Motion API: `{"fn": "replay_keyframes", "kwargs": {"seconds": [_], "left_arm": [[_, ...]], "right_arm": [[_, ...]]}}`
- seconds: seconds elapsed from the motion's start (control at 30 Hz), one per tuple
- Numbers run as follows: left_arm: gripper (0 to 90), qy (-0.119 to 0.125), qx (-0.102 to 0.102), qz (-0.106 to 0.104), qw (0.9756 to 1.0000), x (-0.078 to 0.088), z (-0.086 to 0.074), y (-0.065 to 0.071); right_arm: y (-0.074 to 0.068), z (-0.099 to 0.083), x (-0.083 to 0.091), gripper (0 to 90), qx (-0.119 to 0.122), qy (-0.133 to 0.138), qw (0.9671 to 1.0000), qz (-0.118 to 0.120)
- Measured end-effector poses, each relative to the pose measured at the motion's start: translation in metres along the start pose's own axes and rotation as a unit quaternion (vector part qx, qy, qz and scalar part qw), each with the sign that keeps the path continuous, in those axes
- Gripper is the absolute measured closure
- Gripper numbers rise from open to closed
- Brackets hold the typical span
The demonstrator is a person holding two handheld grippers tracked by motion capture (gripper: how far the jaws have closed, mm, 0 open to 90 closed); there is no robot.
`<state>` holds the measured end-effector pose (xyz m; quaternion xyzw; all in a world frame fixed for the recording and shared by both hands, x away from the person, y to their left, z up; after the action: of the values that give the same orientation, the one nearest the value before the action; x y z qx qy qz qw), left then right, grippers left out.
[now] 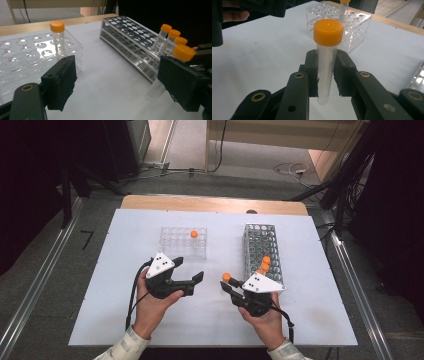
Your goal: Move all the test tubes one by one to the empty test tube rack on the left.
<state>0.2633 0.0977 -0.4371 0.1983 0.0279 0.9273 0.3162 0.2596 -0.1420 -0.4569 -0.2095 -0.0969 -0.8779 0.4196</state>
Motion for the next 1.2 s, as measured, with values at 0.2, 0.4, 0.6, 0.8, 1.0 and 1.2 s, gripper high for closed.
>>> {"fn": "replay_keyframes", "kwargs": {"seconds": [0.2, 0.4, 0.6, 0.8, 1.0, 1.2], "left_arm": [[17.0, 0.001, -0.007, -0.014, 0.9999, -0.002, 0.000, 0.008], [18.6, -0.002, -0.013, -0.025, 0.9996, -0.004, -0.002, 0.014], [22.1, -0.005, -0.019, -0.026, 0.9995, -0.006, -0.003, 0.015], [40.5, -0.004, -0.033, -0.025, 0.9991, -0.007, -0.005, 0.014], [55.8, -0.008, -0.045, -0.034, 0.9984, -0.006, -0.007, 0.014], [63.4, -0.011, -0.051, -0.038, 0.9979, -0.008, -0.008, 0.016]], "right_arm": [[-0.006, 0.003, -0.016, 71.9, 0.007, -0.006, 0.9999, 0.007], [-0.009, 0.003, -0.029, 71.9, 0.005, -0.012, 0.9999, 0.009], [-0.018, 0.007, -0.042, 71.9, 0.010, -0.015, 0.9996, 0.020], [-0.027, 0.013, -0.050, 71.9, 0.014, -0.012, 0.9993, 0.031], [-0.029, 0.014, -0.052, 71.9, 0.014, -0.013, 0.9992, 0.034], [-0.028, 0.014, -0.052, 71.9, 0.013, -0.012, 0.9993, 0.033]]}}
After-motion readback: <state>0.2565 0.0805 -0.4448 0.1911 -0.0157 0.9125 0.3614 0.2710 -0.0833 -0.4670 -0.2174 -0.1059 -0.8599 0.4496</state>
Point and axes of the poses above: each handheld gripper's, and its own axes: x roughly backward along the jaws, z roughly out of its top, y roughly to its right, the point moved 2 cm from there along -x, roughly forward along the jaws, and after that the axes turned 1 degree about z, right-handed, at the moved point
